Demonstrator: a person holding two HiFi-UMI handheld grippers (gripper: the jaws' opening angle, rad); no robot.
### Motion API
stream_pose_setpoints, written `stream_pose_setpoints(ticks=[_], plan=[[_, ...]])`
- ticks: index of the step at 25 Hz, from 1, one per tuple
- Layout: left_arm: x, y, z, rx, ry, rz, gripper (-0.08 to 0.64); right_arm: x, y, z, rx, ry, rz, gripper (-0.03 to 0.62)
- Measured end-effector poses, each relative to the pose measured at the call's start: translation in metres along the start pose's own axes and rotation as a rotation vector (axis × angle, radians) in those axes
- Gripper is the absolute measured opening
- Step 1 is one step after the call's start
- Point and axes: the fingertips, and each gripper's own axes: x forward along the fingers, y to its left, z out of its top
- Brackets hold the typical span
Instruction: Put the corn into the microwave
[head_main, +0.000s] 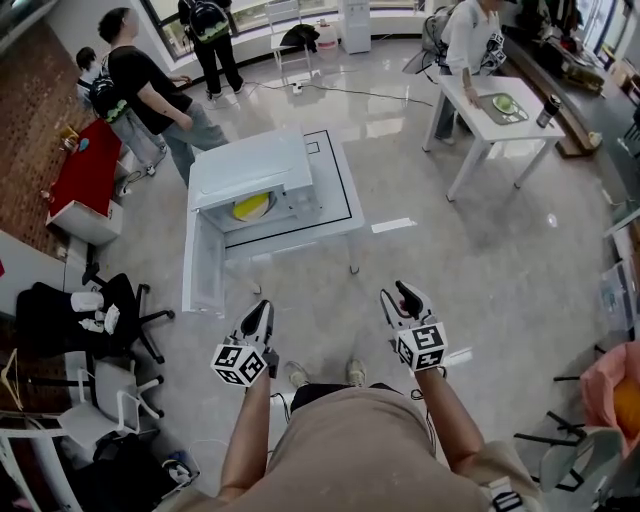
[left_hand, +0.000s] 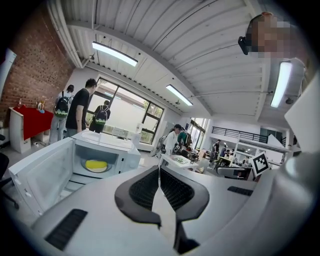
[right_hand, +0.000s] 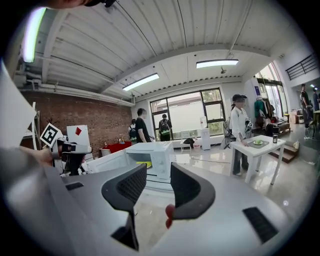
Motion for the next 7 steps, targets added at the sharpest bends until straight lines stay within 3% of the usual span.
stream_pose_setpoints(ticks=[7], plan=[[-0.011,-0.007,-0.024,-0.019,0.031,0.016,0.0,-0.011,-0.002,-0.017,-0.018,0.021,0.023,0.15]])
